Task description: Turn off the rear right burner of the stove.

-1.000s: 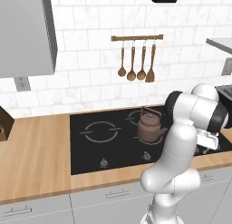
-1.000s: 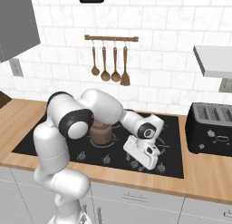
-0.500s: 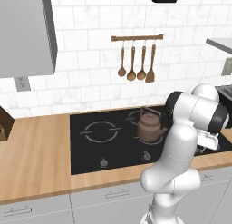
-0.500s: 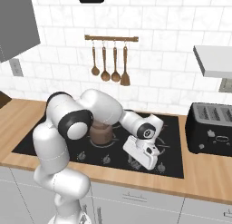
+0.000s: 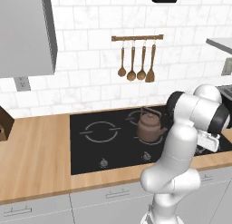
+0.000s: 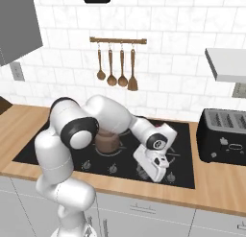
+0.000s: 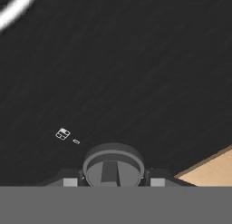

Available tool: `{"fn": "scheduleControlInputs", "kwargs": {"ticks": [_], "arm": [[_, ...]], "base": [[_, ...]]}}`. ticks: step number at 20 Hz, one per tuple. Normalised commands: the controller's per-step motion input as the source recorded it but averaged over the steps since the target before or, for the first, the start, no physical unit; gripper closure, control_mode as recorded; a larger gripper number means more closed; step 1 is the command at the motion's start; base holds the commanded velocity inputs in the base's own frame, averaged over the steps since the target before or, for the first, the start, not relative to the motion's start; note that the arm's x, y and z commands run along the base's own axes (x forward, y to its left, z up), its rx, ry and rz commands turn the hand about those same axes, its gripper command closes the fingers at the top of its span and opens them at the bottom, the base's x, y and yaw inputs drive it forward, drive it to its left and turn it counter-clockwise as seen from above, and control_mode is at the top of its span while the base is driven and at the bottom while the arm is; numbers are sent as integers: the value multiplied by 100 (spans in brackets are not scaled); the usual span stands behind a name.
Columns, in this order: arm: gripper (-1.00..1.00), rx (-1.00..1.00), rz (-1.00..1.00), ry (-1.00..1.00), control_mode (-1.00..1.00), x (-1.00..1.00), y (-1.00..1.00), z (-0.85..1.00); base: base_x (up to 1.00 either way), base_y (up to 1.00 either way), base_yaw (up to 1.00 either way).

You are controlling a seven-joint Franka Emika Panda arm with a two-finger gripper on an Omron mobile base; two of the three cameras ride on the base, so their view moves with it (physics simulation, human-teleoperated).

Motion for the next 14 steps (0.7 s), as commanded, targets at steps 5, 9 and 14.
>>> {"fn": "scheduleControlInputs", "kwargs": {"ticks": [5,9,14], "arm": [[100,0,-53,-5,-100,0,16,0],[100,0,-61,-6,-100,0,25,0],[100,-2,-72,-1,-100,0,43,0]], "base": [[0,0,0],[0,0,0],[0,0,0]]}}
